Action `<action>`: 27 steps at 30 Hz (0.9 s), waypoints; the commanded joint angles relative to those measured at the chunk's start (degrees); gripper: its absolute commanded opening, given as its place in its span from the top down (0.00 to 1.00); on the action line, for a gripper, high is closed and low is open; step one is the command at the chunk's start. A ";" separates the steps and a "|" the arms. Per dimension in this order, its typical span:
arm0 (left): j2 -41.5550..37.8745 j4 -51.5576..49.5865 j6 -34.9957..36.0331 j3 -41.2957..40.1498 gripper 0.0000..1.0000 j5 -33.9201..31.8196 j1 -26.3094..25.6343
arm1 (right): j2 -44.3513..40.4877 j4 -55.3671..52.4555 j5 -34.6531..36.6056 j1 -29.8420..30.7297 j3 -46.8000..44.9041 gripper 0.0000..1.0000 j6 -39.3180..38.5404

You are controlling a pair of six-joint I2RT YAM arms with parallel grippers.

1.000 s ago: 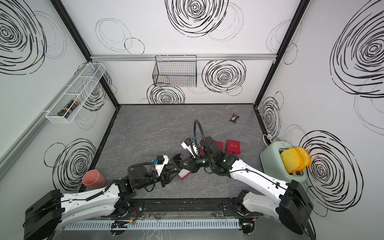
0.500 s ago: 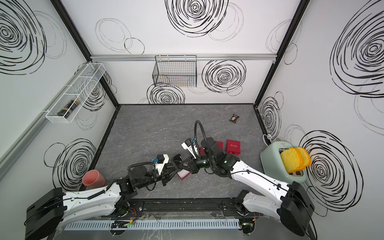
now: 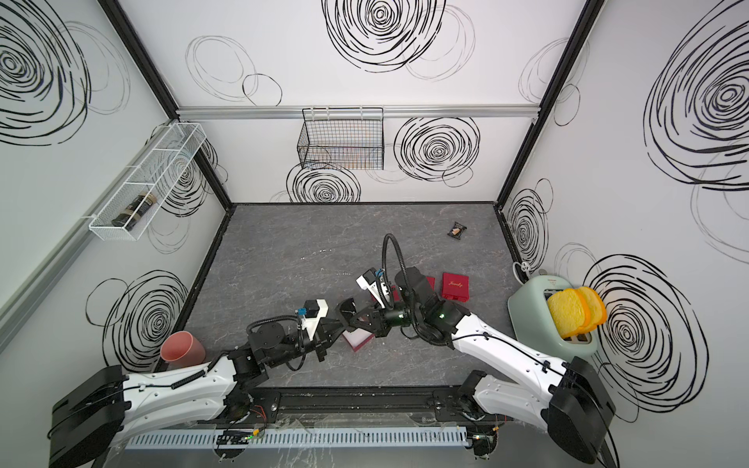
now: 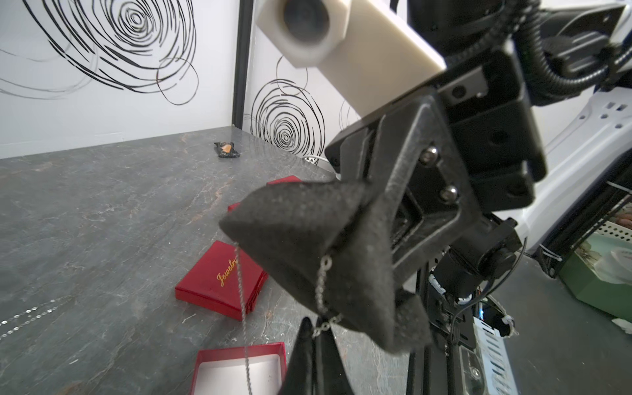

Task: Take the necklace out of the lift-off lid jewelry box
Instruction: Pick up the necklace from the inner lining.

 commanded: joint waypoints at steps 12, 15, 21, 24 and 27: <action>-8.45 -5.35 -0.80 0.67 1.00 -8.09 3.14 | -3.11 1.22 -0.10 -2.64 -4.50 0.90 0.28; -9.65 -7.36 -2.23 1.90 1.00 -7.78 6.12 | -2.17 1.57 0.51 -2.60 -5.40 0.90 0.52; -10.53 -10.41 -2.49 7.12 1.00 -3.49 12.55 | 0.90 3.00 0.00 0.67 -5.95 0.89 0.46; -9.89 -13.82 -1.29 10.68 1.00 -1.05 14.50 | 2.59 3.87 0.00 2.67 -5.87 0.89 0.46; -9.44 -15.35 -0.22 13.98 1.00 0.29 15.26 | 4.36 4.17 0.35 4.13 -5.69 0.89 0.50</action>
